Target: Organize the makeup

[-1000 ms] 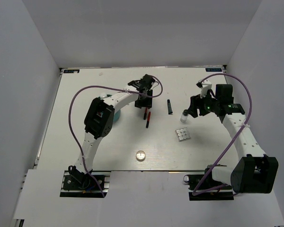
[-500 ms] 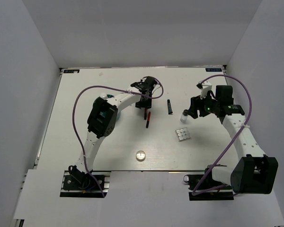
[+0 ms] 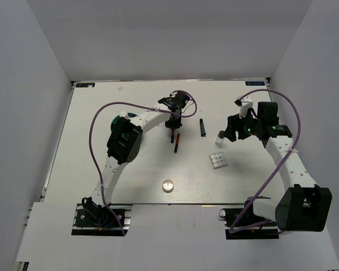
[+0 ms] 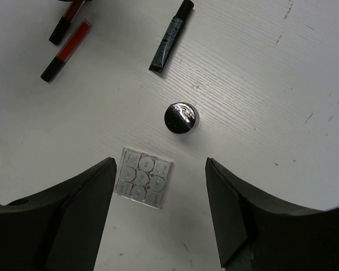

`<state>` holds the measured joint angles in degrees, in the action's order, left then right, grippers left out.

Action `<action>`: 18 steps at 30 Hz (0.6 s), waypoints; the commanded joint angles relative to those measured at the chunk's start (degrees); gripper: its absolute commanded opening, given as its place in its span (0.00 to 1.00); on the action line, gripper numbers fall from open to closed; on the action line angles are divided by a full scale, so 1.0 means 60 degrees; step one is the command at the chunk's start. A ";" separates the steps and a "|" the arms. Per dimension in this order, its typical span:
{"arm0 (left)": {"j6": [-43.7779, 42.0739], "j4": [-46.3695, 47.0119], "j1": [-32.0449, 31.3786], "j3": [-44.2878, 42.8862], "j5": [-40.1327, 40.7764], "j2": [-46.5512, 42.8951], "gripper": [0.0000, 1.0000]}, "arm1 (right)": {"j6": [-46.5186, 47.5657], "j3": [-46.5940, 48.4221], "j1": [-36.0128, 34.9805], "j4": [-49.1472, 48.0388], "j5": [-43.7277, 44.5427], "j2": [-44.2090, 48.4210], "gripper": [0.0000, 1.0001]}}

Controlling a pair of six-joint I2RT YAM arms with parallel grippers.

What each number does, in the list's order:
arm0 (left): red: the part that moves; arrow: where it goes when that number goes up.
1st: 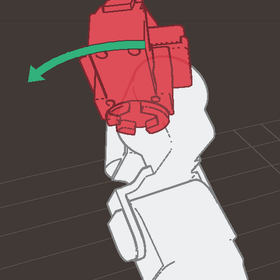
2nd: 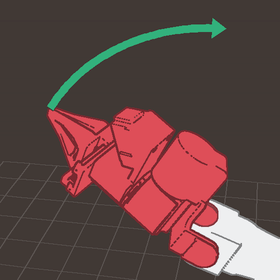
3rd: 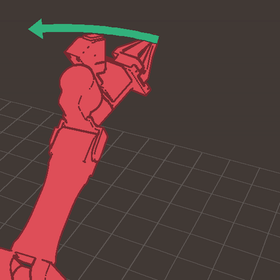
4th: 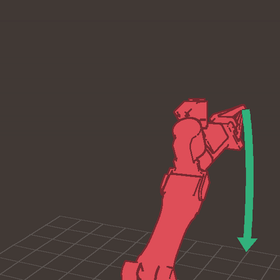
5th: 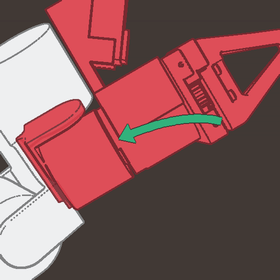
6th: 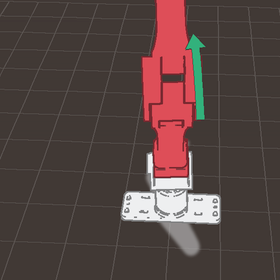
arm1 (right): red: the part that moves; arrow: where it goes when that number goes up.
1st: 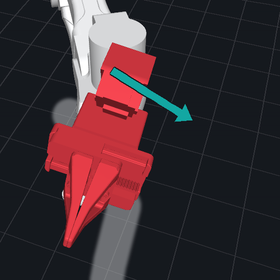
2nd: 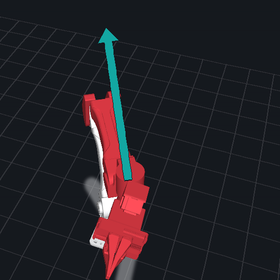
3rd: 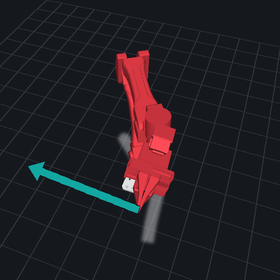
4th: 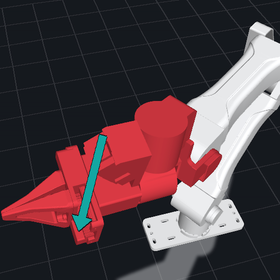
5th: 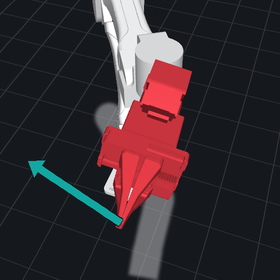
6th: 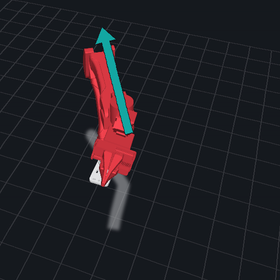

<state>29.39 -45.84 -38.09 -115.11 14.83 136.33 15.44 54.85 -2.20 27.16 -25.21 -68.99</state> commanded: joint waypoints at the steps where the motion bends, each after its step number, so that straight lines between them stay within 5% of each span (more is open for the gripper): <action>1: 0.0053 -0.0269 -0.0054 0.0185 0.0077 -0.0002 0.32 | -0.0039 -0.0001 0.0088 -0.0249 -0.0090 0.0190 0.70; 6: 0.0024 -0.0182 -0.0054 0.0655 -0.0141 -0.0192 0.07 | -0.0069 -0.0001 0.0088 -0.0264 -0.0105 0.0205 0.70; 9: -0.0034 -0.0080 -0.0054 0.0771 -0.0187 -0.0484 0.00 | -0.0054 -0.0030 0.0102 -0.0264 -0.0119 0.0219 0.70; 18: -0.0577 0.0374 -0.0054 0.0799 -0.0918 -0.3075 0.00 | -0.0054 -0.0148 0.0117 -0.0205 -0.0266 0.0366 0.69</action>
<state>27.35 -45.52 -38.11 -110.83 12.29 130.85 15.40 54.39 -1.85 26.96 -25.65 -68.45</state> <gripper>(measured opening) 0.250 0.698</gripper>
